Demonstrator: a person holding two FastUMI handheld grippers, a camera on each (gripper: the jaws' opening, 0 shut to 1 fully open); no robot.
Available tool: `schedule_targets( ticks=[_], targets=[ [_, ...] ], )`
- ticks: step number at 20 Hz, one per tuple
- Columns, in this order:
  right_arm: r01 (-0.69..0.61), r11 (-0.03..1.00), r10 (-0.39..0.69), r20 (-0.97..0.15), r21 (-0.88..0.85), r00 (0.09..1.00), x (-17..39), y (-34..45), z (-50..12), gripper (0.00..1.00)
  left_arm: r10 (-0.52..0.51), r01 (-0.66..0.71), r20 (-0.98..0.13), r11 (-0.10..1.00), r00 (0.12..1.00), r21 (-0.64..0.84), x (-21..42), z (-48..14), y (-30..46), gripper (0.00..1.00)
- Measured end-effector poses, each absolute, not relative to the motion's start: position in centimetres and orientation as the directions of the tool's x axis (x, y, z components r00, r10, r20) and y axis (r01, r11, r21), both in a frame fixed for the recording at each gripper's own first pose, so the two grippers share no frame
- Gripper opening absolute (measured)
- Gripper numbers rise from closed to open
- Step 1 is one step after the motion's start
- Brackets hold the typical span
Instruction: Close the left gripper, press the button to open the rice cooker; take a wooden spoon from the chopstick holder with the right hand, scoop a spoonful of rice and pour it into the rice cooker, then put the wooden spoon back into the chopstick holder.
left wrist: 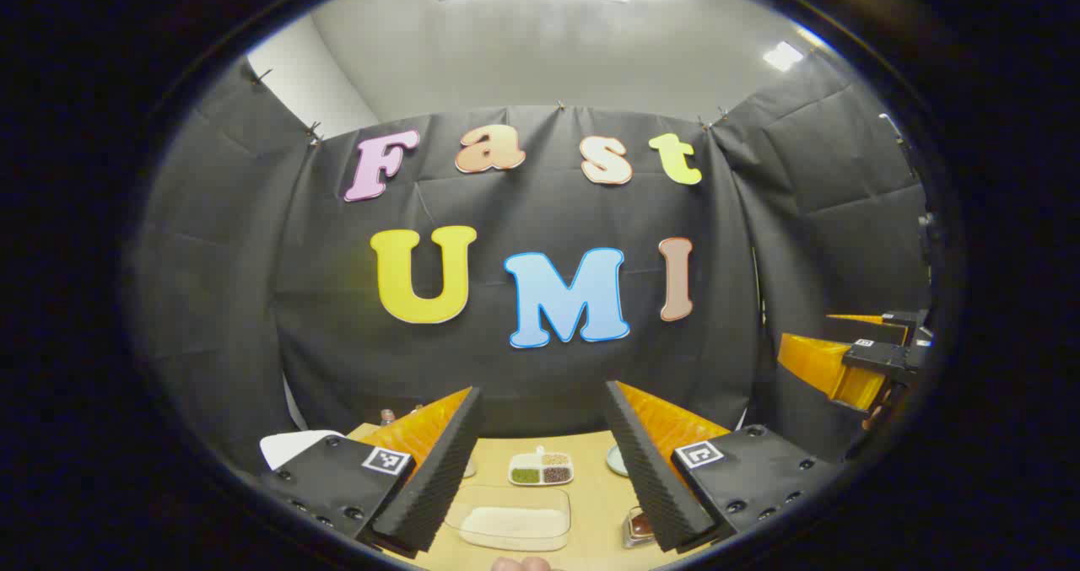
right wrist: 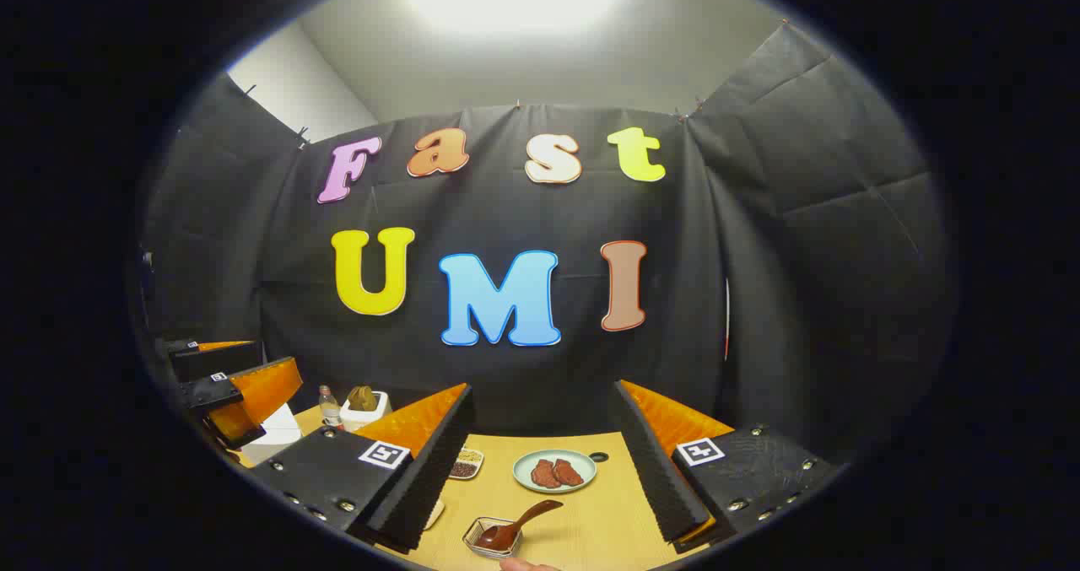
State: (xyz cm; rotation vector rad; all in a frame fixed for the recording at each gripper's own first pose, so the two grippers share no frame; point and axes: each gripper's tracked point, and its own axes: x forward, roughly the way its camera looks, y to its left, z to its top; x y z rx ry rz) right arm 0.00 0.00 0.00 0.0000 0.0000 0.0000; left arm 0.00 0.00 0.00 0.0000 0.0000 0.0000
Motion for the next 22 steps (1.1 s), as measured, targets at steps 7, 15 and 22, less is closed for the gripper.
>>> schedule_targets(
  ticks=[7, 15, 22],
  targets=[
    [0.016, 1.000, -0.016, 0.009, 0.016, 1.000, 0.0, 0.6, 1.3, 0.99, 0.025, -0.025, -0.003, 0.999, 1.000, -0.026, 0.1, 0.4, 1.9, 0.98],
    [0.034, 0.999, -0.035, 0.038, 0.034, 0.999, -0.2, 3.3, 2.4, 0.99, 0.051, -0.051, 0.025, 0.999, 0.998, -0.002, -0.6, 1.2, 6.1, 0.98],
    [0.015, 1.000, -0.015, 0.023, 0.027, 1.000, 0.0, 5.5, 1.8, 0.99, 0.024, -0.024, -0.011, 0.999, 1.000, 0.026, -1.0, -0.3, 8.3, 0.98]
  ],
)
